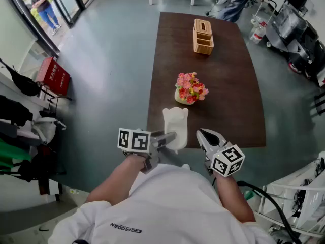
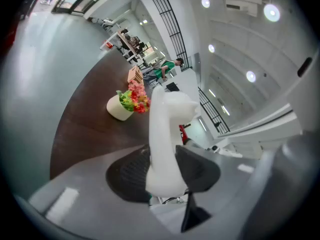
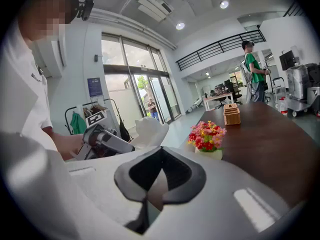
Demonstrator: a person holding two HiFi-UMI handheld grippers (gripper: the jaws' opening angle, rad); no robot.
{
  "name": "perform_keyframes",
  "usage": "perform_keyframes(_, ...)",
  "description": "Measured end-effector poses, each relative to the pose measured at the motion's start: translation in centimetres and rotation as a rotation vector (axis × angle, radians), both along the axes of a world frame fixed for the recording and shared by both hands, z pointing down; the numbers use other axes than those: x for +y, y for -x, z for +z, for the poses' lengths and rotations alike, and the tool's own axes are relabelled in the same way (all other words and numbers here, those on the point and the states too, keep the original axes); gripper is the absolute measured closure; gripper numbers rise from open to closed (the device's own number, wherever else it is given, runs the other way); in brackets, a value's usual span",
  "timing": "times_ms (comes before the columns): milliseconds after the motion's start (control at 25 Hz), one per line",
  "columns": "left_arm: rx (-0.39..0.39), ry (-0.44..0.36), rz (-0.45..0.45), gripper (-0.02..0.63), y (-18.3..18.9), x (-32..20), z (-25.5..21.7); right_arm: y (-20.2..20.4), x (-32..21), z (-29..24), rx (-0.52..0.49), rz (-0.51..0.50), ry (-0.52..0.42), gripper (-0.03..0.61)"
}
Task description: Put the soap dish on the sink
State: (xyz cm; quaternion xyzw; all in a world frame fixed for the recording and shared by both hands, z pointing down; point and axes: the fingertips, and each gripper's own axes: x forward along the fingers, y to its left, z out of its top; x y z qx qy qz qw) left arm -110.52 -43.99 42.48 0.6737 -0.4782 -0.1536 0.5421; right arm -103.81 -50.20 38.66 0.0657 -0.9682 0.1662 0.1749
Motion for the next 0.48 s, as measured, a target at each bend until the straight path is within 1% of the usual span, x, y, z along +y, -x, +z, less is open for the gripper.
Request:
perform_keyframes(160, -0.013, 0.009, 0.018, 0.440, -1.6, 0.3, -0.2, -1.4, -0.1, -0.4, -0.017, 0.019, 0.005, 0.578)
perform_keyframes(360, -0.019, 0.025, -0.005, 0.440, -1.7, 0.9, 0.1, -1.5, 0.1, 0.1, -0.014, -0.004, 0.010, 0.578)
perform_keyframes(480, -0.019, 0.033, -0.009, 0.440, -2.0, 1.0, 0.3, -1.6, 0.3, 0.1, -0.042, -0.011, 0.053, 0.577)
